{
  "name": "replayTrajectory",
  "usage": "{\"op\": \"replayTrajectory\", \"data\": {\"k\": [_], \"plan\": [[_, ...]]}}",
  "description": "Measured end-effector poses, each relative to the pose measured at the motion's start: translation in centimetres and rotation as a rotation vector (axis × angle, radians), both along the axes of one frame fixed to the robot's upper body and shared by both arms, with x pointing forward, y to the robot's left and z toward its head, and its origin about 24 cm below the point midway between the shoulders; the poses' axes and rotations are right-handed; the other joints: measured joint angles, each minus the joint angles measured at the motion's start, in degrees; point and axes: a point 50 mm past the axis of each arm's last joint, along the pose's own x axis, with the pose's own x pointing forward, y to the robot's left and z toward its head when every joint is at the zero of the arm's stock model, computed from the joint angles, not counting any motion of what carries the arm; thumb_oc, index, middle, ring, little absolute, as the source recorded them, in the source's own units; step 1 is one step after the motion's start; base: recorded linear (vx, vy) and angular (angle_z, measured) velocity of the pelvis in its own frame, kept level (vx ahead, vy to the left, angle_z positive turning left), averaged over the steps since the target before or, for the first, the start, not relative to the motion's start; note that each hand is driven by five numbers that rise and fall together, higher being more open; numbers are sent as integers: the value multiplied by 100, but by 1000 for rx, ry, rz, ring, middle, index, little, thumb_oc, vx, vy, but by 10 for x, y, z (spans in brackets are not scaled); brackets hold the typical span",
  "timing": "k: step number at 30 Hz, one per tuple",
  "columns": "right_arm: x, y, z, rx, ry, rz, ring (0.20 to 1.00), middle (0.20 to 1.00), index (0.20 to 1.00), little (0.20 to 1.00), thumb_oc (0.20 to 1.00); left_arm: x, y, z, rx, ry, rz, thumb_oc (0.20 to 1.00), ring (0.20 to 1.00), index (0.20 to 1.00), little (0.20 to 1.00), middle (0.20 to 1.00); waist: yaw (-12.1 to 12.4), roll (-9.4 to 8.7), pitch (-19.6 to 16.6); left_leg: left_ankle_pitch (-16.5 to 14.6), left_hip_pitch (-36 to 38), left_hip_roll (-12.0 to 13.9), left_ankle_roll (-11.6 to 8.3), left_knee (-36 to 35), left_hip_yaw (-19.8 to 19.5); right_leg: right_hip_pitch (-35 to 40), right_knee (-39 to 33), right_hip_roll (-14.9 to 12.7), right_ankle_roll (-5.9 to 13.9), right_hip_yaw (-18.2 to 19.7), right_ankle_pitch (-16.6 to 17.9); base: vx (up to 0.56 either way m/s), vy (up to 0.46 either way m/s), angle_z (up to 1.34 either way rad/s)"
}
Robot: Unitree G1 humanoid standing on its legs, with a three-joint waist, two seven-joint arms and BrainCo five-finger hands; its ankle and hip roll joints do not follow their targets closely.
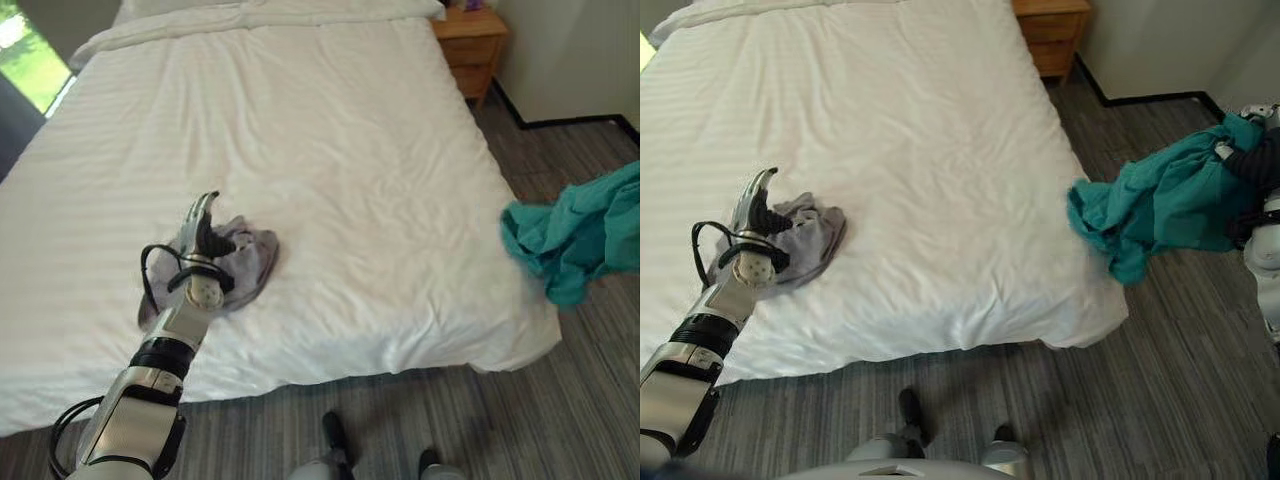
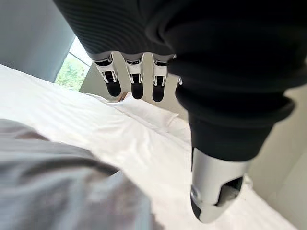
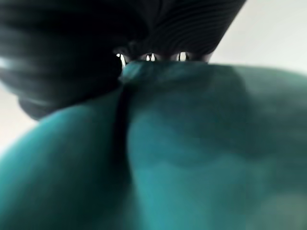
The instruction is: Pick up bed clothes into laundry basket.
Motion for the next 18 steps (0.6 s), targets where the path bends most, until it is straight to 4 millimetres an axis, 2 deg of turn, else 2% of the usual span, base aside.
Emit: {"op": "replayTrajectory", "data": {"k": [2,3,5,9,11,12,14,15,18], "plan": [[-7,-2,-4,1,13,2,200,200,200,200,200,-5,14,-9,31,57,62,1000,1000,1000,1000,1000,-4,-26,-11,-4,-53,51,-6,0,61,-135,46,21,-2,55,1,-20,54,-22],[-8,-1,-4,-1,12,9,200,200,200,200,200,-12,29,-19,69,136,137,1000,1000,1000,1000,1000,-79,-38,-6,-3,-91,59,-5,1,87,-182,53,24,-7,79,5,-40,60,-18],[-8,2,-2,-11,5,25,200,200,200,200,200,-24,47,-28,156,236,199,1000,1000,1000,1000,1000,-143,-66,10,-5,-111,64,-3,0,174,-250,74,11,-6,133,9,-41,62,-15],[-9,21,1,-51,-6,117,200,200,200,200,200,-39,72,-30,341,381,235,1000,1000,1000,1000,1000,-179,-112,30,-12,-265,98,4,1,204,-453,113,24,-4,132,29,-81,32,-7],[-9,30,2,-66,-7,162,200,200,200,200,200,-43,74,-34,397,467,214,576,576,576,576,576,-191,-147,60,-11,-306,98,5,1,238,-545,114,15,19,155,53,-64,60,-9],[-9,36,5,-77,-17,188,200,200,200,200,200,-45,76,-38,415,503,204,200,200,200,200,200,-165,-161,68,-12,-295,103,5,1,308,-565,125,1,41,165,70,-36,65,-24],[-8,46,13,-97,-41,231,200,200,200,200,200,-50,80,-40,425,535,210,200,200,200,200,200,-124,-194,90,-23,-273,123,-5,0,433,-624,107,-15,56,217,126,-28,62,-47],[-4,63,31,-168,-69,301,200,200,200,200,200,-57,90,-38,417,546,235,200,200,200,200,200,-107,-176,116,-44,-275,146,5,0,655,-712,64,-34,90,364,208,-18,21,-53],[-7,67,42,-218,-90,323,200,200,200,200,200,-52,92,-27,465,561,206,200,200,200,200,200,-158,-149,165,-43,-258,118,6,0,621,-630,-28,-42,82,331,267,-80,-12,-10]]}}
